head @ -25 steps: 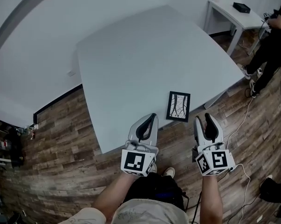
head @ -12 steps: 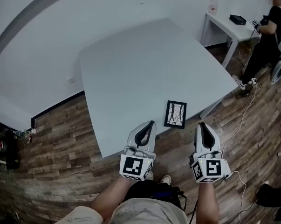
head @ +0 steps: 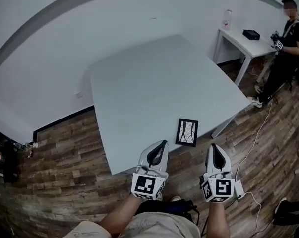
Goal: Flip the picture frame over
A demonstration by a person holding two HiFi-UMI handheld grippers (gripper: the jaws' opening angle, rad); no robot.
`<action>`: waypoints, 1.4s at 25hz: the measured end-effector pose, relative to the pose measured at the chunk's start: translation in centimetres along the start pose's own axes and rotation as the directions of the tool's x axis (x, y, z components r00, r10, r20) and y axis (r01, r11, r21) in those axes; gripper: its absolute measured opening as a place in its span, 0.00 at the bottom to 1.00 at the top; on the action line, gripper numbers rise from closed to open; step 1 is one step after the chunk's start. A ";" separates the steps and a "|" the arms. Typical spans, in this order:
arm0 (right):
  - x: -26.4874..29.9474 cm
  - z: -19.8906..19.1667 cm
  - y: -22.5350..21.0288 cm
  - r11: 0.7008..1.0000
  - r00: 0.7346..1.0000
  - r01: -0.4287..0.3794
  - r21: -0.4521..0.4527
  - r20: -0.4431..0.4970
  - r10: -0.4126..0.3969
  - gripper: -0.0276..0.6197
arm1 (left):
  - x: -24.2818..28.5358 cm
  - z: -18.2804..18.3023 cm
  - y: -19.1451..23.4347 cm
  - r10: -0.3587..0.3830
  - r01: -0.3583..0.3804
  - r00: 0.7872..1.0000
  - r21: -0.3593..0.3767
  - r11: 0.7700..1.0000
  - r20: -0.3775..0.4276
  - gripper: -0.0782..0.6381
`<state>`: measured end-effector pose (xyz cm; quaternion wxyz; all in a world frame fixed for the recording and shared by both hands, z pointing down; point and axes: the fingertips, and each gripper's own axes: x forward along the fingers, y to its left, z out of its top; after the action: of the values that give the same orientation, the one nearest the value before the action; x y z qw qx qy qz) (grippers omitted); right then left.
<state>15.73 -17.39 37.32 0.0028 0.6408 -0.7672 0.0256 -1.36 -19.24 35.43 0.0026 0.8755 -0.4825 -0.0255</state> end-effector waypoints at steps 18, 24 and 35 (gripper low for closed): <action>-2.0 -0.5 1.3 1.000 1.000 -0.007 0.009 -0.009 0.007 0.08 | -2.3 0.1 0.3 0.037 -0.037 0.999 -0.006 0.999 0.001 0.11; -2.4 -0.5 1.4 1.000 1.000 -0.003 0.006 -0.011 0.003 0.08 | -2.5 0.1 0.2 0.034 -0.034 0.999 -0.004 0.999 0.000 0.11; -2.4 -0.7 1.0 1.000 1.000 0.013 0.012 -0.016 -0.013 0.08 | -2.2 0.3 0.1 0.024 -0.024 1.000 -0.006 1.000 0.001 0.11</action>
<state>15.14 -14.79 37.85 0.0055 0.6455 -0.7630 0.0353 -2.63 -17.42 35.20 0.0055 0.8697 -0.4928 -0.0274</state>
